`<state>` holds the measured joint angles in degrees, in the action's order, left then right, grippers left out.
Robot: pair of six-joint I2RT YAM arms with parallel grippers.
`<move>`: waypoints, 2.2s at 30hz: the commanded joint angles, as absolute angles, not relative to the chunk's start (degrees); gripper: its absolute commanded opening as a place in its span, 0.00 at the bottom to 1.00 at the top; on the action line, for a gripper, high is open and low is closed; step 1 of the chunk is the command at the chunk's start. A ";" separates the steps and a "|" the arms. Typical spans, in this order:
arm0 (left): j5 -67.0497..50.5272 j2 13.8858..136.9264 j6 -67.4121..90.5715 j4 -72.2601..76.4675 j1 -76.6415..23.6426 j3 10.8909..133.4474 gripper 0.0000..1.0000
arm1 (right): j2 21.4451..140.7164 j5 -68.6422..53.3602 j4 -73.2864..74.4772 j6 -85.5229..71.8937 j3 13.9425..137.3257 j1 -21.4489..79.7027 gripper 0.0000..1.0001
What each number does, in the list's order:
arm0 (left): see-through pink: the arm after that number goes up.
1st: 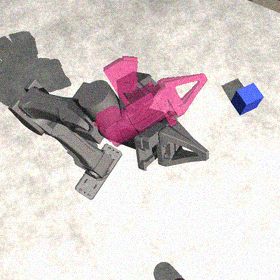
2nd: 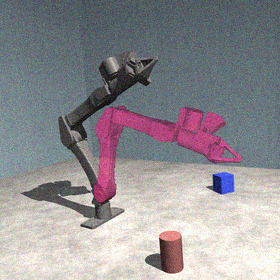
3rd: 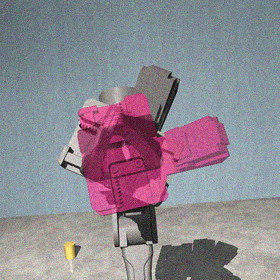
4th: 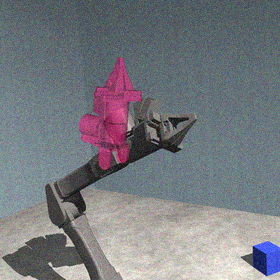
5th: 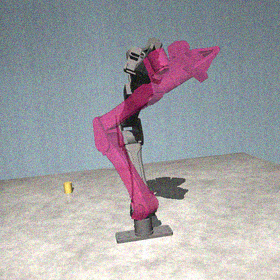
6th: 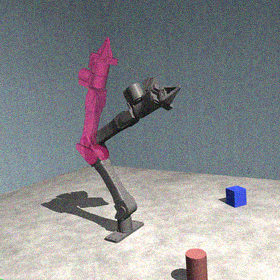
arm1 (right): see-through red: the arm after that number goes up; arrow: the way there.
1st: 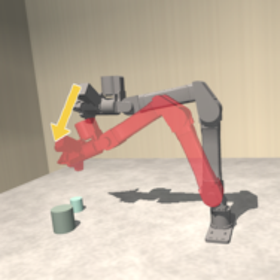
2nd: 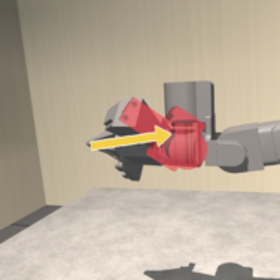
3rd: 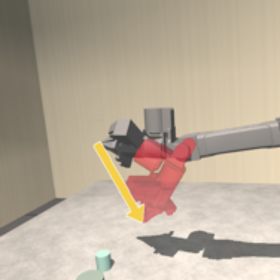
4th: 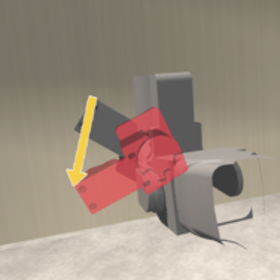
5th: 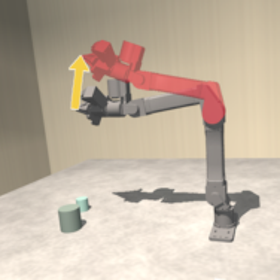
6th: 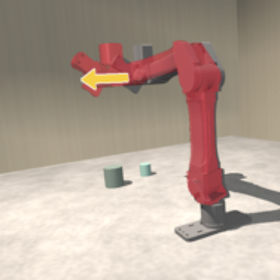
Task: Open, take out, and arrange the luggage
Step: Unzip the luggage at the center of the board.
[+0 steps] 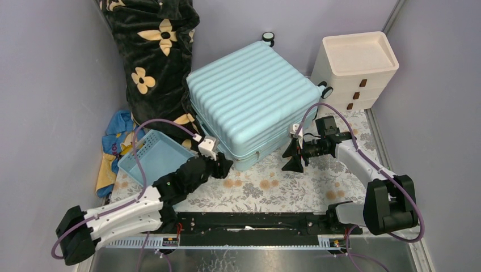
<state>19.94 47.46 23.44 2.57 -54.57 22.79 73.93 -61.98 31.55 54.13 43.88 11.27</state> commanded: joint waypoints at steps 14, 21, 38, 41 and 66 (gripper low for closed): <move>-4.65 51.85 19.10 21.30 -45.44 16.67 0.53 | 75.16 -63.11 34.56 57.03 46.58 11.78 0.69; -11.85 54.73 20.42 27.80 -40.28 16.12 0.53 | 75.53 -63.27 35.09 57.53 46.75 11.77 0.69; -21.31 55.94 24.41 34.12 -38.25 14.35 0.40 | 76.03 -63.19 35.77 58.15 46.93 11.77 0.69; -22.22 56.06 25.31 34.35 -38.28 13.87 0.37 | 75.99 -63.19 35.76 58.18 46.95 11.77 0.69; -19.93 58.65 30.87 37.27 -36.21 11.69 0.39 | 75.99 -63.37 36.20 58.54 47.11 11.78 0.69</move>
<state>-22.31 58.11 29.93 33.87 -36.80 12.36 75.92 -62.02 35.33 57.25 44.84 11.27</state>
